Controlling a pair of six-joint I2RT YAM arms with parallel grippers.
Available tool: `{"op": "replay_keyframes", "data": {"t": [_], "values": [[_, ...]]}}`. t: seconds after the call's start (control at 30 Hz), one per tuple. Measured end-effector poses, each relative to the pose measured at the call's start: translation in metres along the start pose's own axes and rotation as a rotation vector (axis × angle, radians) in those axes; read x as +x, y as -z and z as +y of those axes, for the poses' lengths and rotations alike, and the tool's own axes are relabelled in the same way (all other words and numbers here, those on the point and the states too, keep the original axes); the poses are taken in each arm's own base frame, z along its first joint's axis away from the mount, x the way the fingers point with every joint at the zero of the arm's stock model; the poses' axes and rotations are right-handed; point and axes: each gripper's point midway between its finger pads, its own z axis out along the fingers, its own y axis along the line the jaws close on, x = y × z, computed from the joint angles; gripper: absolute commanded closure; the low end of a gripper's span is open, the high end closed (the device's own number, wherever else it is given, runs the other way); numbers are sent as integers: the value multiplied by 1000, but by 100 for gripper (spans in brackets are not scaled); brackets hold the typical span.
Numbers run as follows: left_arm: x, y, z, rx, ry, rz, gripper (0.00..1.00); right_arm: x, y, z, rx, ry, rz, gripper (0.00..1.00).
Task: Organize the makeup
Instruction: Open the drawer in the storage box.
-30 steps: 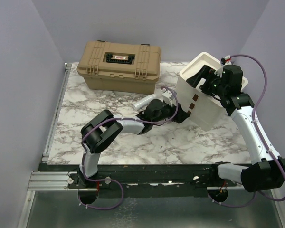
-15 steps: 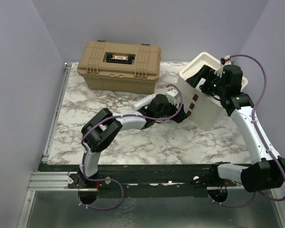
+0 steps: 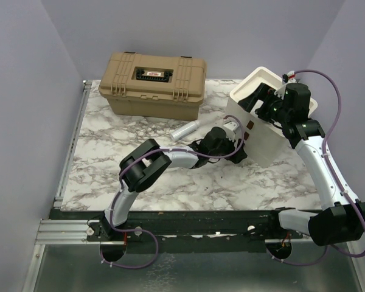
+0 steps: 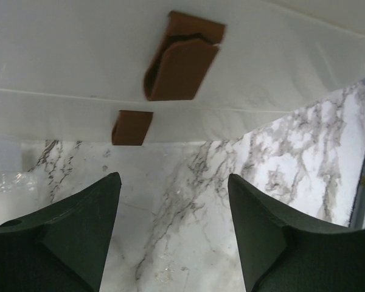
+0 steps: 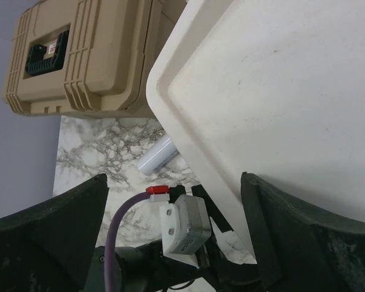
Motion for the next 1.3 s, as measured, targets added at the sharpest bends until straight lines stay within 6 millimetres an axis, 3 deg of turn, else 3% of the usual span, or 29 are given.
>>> {"op": "replay_keyframes", "data": {"t": [0.3, 0.4, 0.63, 0.97, 1.2, 1.3], "values": [[9, -12, 23, -86, 1, -21, 37, 0, 0, 0, 0, 0, 0, 4], [1, -18, 23, -83, -18, -46, 45, 0, 0, 0, 0, 0, 0, 4], [-12, -24, 27, -92, -45, -115, 49, 0, 0, 0, 0, 0, 0, 4], [-1, -33, 35, -157, -60, -143, 55, 0, 0, 0, 0, 0, 0, 4], [-5, -34, 35, -177, -58, -169, 62, 0, 0, 0, 0, 1, 1, 4], [-5, -34, 36, -184, -53, -174, 69, 0, 0, 0, 0, 4, 1, 4]]}}
